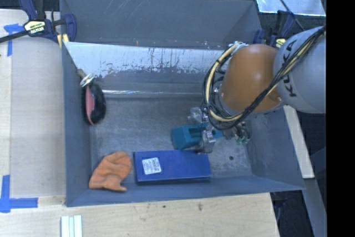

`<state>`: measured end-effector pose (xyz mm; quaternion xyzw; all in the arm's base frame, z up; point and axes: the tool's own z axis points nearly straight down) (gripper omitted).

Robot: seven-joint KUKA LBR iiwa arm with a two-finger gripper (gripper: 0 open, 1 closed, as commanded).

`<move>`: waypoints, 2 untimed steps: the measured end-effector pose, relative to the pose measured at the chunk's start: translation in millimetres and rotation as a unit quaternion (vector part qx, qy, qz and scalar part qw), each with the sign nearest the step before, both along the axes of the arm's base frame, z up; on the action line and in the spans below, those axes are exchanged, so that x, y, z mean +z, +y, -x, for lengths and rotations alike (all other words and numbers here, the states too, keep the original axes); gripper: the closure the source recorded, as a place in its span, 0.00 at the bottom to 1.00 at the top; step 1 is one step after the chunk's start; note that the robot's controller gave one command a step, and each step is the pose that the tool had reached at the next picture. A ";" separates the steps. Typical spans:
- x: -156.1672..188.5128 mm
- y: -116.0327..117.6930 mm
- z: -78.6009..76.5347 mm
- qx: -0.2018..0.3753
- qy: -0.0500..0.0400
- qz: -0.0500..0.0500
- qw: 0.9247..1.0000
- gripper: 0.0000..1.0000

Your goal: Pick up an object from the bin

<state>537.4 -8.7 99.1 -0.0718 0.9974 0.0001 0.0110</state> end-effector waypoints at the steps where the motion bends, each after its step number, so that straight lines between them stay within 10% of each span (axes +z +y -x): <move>1: 0.0 0.0 0.0 0.000 0.000 0.000 1.000 1.00; 2: 172.1 11.7 -37.7 -0.013 0.009 0.001 1.000 1.00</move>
Offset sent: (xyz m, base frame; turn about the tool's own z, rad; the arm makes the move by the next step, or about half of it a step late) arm 0.0363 0.0126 0.1702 0.0268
